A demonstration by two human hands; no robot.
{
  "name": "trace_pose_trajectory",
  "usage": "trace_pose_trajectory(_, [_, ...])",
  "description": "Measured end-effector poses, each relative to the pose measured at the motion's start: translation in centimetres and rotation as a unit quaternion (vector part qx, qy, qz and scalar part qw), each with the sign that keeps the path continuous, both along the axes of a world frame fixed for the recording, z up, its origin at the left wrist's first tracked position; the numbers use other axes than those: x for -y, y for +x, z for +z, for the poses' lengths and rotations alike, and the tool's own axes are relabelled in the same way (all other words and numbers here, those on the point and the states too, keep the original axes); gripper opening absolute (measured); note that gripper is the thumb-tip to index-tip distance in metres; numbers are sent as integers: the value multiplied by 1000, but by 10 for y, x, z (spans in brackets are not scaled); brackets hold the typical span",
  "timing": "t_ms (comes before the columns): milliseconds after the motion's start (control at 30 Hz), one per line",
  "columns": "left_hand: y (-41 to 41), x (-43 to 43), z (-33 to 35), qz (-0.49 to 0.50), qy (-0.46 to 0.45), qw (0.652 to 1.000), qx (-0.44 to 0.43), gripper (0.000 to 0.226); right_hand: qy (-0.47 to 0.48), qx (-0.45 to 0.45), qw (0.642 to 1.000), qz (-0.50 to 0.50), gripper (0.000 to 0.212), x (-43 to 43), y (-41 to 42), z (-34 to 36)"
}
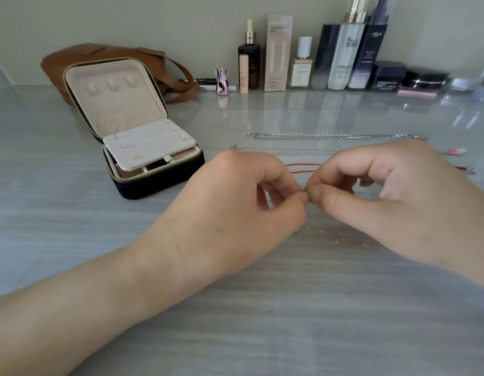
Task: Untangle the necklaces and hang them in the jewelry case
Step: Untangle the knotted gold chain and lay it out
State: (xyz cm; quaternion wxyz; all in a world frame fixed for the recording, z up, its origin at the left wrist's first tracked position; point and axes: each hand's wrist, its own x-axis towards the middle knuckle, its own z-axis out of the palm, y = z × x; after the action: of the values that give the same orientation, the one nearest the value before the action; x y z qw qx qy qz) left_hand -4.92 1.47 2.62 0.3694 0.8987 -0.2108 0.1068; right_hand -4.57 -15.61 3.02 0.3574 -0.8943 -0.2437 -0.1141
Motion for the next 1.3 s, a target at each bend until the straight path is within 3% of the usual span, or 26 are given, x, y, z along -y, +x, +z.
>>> trace_pose_trajectory(200, [0,2,2,0,-24,999,-35,11,-62,75,995,-23,8,-4,-3,-2])
trace_pose_trajectory(333, [0,4,4,-26,-62,996,-63,11,-63,71,995,-34,8,-6,-4,0])
trace_pose_trajectory(967, [4,2,5,-30,-191,977,-94,9,136,-41,990,-1,9,-5,0,3])
trace_pose_trajectory(1200, [7,2,2,-31,-298,931,-207,2,149,-39,988,-2,9,-6,0,2])
trace_pose_trajectory(1300, [5,2,4,-37,-337,902,-266,17,160,-47,986,-3,11,-6,0,2])
